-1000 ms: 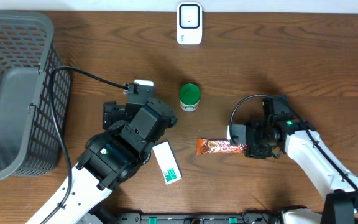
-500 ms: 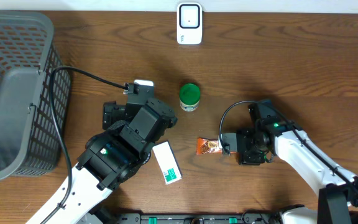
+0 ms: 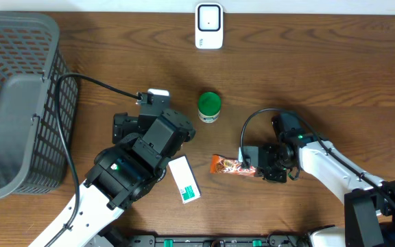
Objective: Scan the item barcode
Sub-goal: 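Grasp the red TOP bar with the right gripper and lift it upright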
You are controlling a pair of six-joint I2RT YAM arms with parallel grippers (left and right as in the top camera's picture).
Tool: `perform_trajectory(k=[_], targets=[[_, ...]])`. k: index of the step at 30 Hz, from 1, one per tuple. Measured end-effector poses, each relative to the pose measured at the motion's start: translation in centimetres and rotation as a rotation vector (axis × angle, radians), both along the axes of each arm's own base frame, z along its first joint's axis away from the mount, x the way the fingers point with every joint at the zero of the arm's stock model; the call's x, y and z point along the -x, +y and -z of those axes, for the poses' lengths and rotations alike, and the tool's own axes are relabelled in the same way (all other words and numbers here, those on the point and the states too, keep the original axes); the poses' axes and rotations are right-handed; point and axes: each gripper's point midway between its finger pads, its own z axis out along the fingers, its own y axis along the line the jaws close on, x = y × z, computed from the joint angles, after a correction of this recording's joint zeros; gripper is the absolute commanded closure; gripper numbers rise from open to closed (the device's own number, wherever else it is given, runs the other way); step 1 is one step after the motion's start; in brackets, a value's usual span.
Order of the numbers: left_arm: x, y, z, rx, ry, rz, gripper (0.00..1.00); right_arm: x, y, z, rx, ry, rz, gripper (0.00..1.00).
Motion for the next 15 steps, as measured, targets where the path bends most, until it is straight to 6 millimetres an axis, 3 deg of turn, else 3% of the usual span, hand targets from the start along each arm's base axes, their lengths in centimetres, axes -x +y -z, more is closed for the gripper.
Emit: perform_trajectory(k=[9,15], targets=[[1.0,0.9,0.9,-0.053,0.059,0.0,0.03,0.9,2.1,-1.0,-0.131,0.137,0.181,0.99],[1.1,1.0,1.0,-0.056,0.062,0.0,0.03,0.3,6.1,-4.8,-0.376,0.307,0.337,0.99]])
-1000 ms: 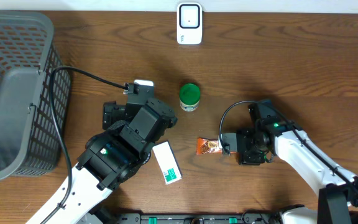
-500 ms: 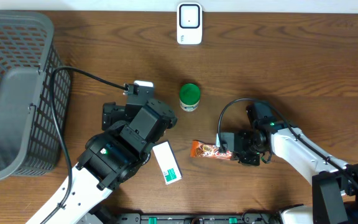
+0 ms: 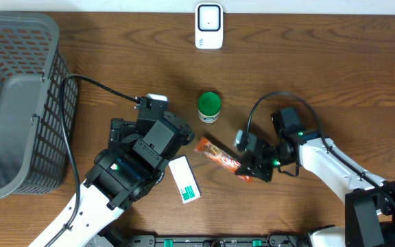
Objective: Scan the item barcode
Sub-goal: 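Grasp the red TOP bar with the right gripper and lift it upright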
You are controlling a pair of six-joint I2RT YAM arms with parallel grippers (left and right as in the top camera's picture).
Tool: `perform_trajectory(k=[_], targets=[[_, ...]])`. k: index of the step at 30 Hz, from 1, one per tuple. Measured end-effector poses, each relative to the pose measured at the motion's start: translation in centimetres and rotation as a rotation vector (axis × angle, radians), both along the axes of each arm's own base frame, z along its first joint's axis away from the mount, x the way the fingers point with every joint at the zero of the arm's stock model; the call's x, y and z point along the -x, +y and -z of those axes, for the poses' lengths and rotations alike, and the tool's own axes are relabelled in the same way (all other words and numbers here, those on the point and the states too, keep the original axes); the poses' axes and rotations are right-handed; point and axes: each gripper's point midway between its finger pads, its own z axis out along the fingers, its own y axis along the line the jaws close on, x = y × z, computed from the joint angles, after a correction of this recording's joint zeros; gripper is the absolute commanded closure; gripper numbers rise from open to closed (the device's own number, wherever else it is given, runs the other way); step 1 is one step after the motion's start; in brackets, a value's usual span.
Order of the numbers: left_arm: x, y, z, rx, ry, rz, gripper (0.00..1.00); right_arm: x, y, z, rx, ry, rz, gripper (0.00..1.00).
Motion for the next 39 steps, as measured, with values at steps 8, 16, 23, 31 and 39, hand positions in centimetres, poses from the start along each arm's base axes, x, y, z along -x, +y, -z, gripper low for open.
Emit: perform_trajectory(k=[8,16,23,31,39], targets=[[0.0,0.0,0.0,0.0,0.0,0.0,0.03,-2.3,3.4,-6.3,-0.264,0.162,0.124,0.99],[0.0,0.0,0.0,0.0,0.0,0.0,0.03,-9.2,0.7,-12.8,-0.507,0.181,0.331,0.99],[0.0,0.0,0.0,0.0,0.0,0.0,0.03,-16.6,-3.0,-19.6,-0.689,0.032,0.514,0.99],[0.0,0.0,0.0,0.001,0.001,0.0,0.03,-16.2,0.8,-28.2,-0.906,-0.078,0.427,0.98],[0.0,0.0,0.0,0.0,0.001,0.0,0.03,-11.5,5.6,-32.1,-1.02,-0.002,0.248,0.99]])
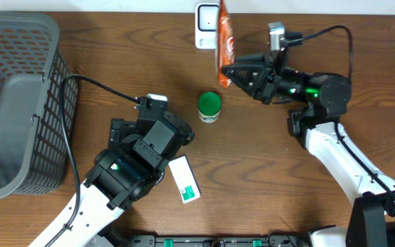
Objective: Scan the item barcode
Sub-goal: 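Grasp the red TOP bar with the right gripper and lift it upright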
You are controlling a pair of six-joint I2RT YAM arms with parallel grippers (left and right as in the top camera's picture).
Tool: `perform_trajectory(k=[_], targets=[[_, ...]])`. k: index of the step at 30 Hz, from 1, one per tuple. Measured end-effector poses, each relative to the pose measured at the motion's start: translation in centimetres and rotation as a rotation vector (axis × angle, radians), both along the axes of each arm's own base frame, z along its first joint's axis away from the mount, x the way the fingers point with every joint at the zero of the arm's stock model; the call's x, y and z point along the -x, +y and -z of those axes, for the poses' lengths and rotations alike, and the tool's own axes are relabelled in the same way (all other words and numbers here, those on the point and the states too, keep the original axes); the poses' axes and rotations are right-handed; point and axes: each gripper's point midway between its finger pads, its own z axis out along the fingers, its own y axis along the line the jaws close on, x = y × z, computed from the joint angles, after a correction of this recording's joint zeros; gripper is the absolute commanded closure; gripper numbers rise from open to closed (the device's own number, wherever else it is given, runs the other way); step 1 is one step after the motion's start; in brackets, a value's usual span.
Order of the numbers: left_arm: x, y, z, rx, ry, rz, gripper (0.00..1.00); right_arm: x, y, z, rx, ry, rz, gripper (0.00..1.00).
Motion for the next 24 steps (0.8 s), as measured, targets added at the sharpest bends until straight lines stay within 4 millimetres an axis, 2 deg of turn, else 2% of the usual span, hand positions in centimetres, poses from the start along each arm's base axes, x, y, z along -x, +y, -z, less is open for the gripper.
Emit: perform_trajectory(k=[9,12,15,20,22,24], targets=[[0.0,0.0,0.0,0.0,0.0,0.0,0.03,2.9,-0.4,2.5,0.129,0.119,-0.206,0.99],[0.0,0.0,0.0,0.0,0.0,0.0,0.03,4.0,-0.4,4.2,0.173,0.172,-0.269,0.99],[0.0,0.0,0.0,0.001,0.0,0.0,0.03,4.6,-0.5,7.4,0.207,0.37,-0.321,0.99],[0.0,0.0,0.0,0.0,-0.001,0.0,0.03,6.4,-1.0,14.8,0.234,0.791,-0.365,0.99],[0.0,0.0,0.0,0.0,0.0,0.0,0.03,7.4,-1.3,17.0,0.237,0.899,-0.371,0.99],[0.0,0.0,0.0,0.0,0.0,0.0,0.03,8.2,-1.5,18.2,0.238,0.945,-0.374,0.99]])
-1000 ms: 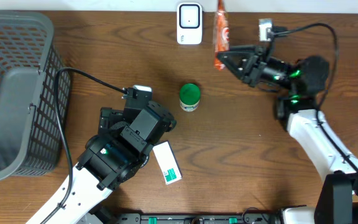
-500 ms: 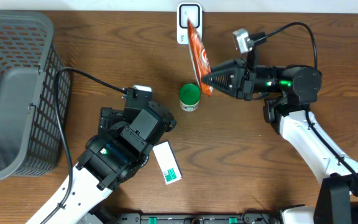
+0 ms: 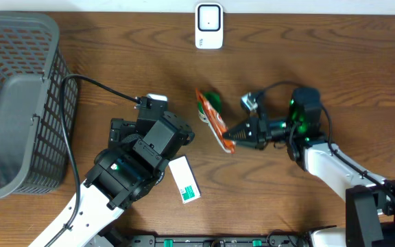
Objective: Scan the item barcode
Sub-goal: 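Grasp the red TOP bar with the right gripper and lift it upright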
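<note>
An orange snack packet [image 3: 213, 119] hangs tilted above the table's middle, held at its lower end by my right gripper [image 3: 233, 139], which is shut on it. The packet partly covers a green-lidded jar [image 3: 211, 104]. The white barcode scanner [image 3: 209, 25] stands at the back edge, well away from the packet. My left gripper [image 3: 121, 130] rests left of the middle, hidden under its own wrist housing. A white and green box [image 3: 184, 179] lies just right of the left arm.
A dark mesh basket [image 3: 19, 96] fills the left side of the table. A black cable [image 3: 94, 84] runs from the basket's corner to the left wrist.
My right gripper has come back from in front of the scanner to the table's middle and lower down, still holding the orange packet. The left arm has not moved.
The orange packet lay on the table with my right gripper at its right end. Then the gripper held it lifted and tilted. Later it held the packet upright beside the scanner at the back edge. Now the packet is over the green jar.
</note>
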You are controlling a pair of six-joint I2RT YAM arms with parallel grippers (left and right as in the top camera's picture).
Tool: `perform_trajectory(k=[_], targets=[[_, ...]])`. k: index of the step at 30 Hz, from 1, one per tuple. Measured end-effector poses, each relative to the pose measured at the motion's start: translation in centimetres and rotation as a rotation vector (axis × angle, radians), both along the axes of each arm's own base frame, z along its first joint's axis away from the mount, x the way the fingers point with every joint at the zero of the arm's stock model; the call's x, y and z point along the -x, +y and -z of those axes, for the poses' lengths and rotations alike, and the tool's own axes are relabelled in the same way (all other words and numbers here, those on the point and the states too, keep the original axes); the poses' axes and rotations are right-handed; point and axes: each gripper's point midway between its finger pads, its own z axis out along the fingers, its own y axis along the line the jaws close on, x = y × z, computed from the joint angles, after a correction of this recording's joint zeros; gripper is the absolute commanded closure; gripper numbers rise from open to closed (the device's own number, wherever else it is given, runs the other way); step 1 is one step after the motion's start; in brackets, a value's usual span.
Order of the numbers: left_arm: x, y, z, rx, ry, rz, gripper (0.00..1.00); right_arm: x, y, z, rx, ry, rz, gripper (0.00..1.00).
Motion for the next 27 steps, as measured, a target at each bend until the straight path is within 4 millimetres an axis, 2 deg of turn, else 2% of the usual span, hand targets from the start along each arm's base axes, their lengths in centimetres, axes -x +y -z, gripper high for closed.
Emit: perform_trajectory(k=[7,19,27], targets=[[0.0,0.0,0.0,0.0,0.0,0.0,0.03,0.38,-0.07,0.41,0.003,0.028,-0.003,0.99],[0.0,0.0,0.0,0.0,0.0,0.0,0.03,-0.38,-0.95,0.4,0.036,0.259,0.035,0.99],[0.0,0.0,0.0,0.0,0.0,0.0,0.03,-0.45,-1.03,0.4,0.043,0.311,0.039,0.99]])
